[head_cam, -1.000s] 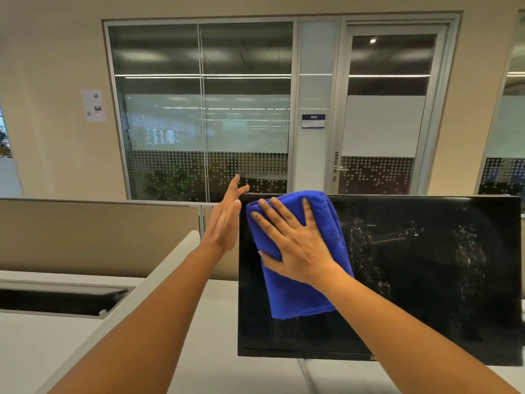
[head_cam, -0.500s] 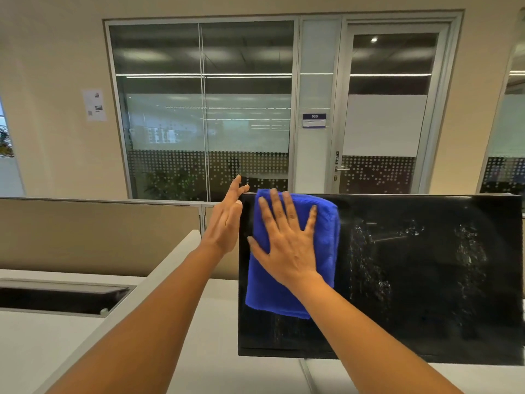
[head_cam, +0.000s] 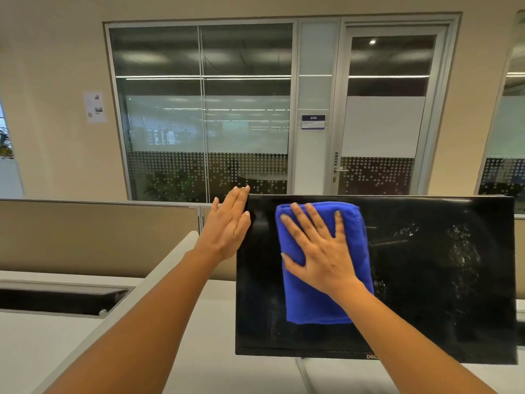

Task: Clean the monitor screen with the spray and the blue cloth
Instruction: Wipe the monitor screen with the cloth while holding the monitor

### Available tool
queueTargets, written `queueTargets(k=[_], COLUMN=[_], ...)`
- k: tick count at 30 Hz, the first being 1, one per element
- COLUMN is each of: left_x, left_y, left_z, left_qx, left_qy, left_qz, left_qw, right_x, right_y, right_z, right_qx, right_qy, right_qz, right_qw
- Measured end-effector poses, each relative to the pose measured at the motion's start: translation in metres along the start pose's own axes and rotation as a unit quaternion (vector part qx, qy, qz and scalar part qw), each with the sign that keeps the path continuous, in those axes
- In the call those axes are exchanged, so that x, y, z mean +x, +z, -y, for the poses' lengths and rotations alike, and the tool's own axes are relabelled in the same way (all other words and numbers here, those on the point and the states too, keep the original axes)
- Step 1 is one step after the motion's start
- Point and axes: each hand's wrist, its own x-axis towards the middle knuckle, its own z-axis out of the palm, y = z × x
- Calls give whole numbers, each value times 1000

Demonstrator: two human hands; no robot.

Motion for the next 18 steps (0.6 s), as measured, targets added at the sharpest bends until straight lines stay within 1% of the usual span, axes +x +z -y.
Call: queueTargets(k=[3, 6, 7, 9, 11, 13, 16, 18], left_x=[-1, -1, -2, -3, -3, -2, -2, -3], left_y=[2, 3, 3, 4, 4, 5, 8, 8], left_z=[1, 2, 2, 3, 3, 3, 3, 3], left_qx=[17, 14, 12, 8, 11, 14, 12, 15], left_qy=[4, 5, 6, 5, 3, 0, 0, 6], left_qz=[5, 6, 6, 6, 8, 5, -2, -1], left_qw=[1000, 1000, 1000, 1000, 1000, 1000, 1000, 1000], right_x=[-8, -10, -8, -2, 7, 15, 28, 35], right_y=[-3, -5, -6, -5, -4, -3, 1, 3], right_z=[-19, -21, -17, -5, 8, 22, 47, 63], right_qx=[6, 40, 52, 70, 82, 81, 63, 61], right_qy=[129, 263, 291, 317, 307, 264, 164, 92], right_qz=[-12, -41, -49, -56, -52, -44, -32, -19], right_qw=[992, 963, 954, 944, 947, 960, 984, 994])
